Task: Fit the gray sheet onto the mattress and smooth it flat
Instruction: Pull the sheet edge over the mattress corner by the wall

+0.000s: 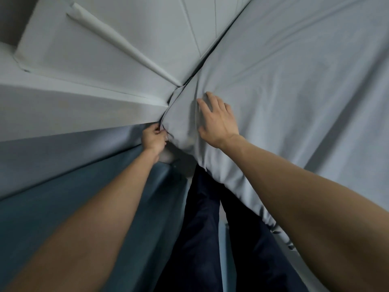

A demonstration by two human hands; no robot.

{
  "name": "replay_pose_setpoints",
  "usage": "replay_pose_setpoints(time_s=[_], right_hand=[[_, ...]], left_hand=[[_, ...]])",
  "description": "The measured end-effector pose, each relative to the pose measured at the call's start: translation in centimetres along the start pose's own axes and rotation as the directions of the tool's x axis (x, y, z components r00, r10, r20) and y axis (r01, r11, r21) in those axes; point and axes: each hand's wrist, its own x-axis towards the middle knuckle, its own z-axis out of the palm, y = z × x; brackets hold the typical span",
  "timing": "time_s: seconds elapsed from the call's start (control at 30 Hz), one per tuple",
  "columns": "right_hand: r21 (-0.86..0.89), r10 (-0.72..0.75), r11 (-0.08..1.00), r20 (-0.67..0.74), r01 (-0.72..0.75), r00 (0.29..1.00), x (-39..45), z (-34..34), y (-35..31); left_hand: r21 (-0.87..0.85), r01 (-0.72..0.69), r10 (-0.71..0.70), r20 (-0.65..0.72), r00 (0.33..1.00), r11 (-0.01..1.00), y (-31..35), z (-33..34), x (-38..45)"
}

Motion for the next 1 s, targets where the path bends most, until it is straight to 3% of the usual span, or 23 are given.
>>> replay_pose_setpoints(time_s=[0.07,0.13,0.23,0.27,0.33,0.4,0.47,0.53,0.57,0.73,0.87,0.93,1.0], right_hand=[[0.002,-0.020,1.000,-0.038,0.020,0.999,0.0,0.2,-0.8],[0.008,-0.036,0.999,-0.060,0.037,0.998,0.0,0.4,-1.6],[0.024,-0.030,0.999,-0.056,0.032,0.998,0.1,0.6,-2.2],[0.029,-0.022,0.999,-0.063,0.023,0.998,0.0,0.8,-2.2],[0.021,-0.012,1.000,-0.085,0.014,0.996,0.1,1.2,-2.0],[0.009,-0.020,1.000,-0.095,0.021,0.995,0.1,1.7,-1.7],[0.002,-0.027,1.000,-0.102,0.027,0.994,0.0,2.3,-1.2],[-0.008,-0.033,0.999,-0.106,0.032,0.994,-0.3,2.5,-0.9],[-0.012,-0.030,1.000,-0.103,0.029,0.994,-0.4,2.6,-0.8],[-0.015,0.005,1.000,-0.084,-0.007,0.996,-0.8,2.8,-1.2],[-0.019,0.048,0.999,-0.072,-0.049,0.996,-0.8,2.7,-1.8],[-0.019,0.066,0.998,-0.050,-0.067,0.997,-1.0,2.4,-2.0],[-0.004,0.103,0.995,-0.010,-0.103,0.995,-1.5,1.6,-2.5]], left_hand=[[0.235,-0.008,0.014,-0.024,1.000,0.972,-1.3,-0.8,0.8],[0.497,0.077,-0.026,-0.109,0.994,0.864,-2.1,-2.1,1.0],[0.652,0.154,-0.109,-0.110,0.988,0.743,-2.5,-3.8,1.1],[0.645,0.139,-0.112,-0.083,0.990,0.751,-2.5,-4.1,1.4],[0.480,0.129,-0.107,-0.072,0.992,0.868,-2.5,-3.9,2.5],[0.093,0.173,-0.166,-0.074,0.983,0.981,-1.3,-2.9,2.8],[-0.212,0.262,-0.258,0.049,0.965,0.941,-0.3,-1.2,3.0],[-0.187,0.291,-0.263,0.163,0.951,0.938,0.0,0.1,3.2],[-0.145,0.273,-0.251,0.153,0.956,0.951,-0.3,0.6,3.4],[-0.071,0.138,-0.145,-0.093,0.985,0.988,-2.1,0.2,4.3],[-0.078,0.280,-0.285,-0.053,0.957,0.957,-2.8,-0.4,6.0],[0.070,0.336,-0.339,0.036,0.940,0.939,-2.7,-0.9,5.9],[0.400,0.248,-0.314,0.106,0.944,0.882,-2.1,-2.0,4.4]])
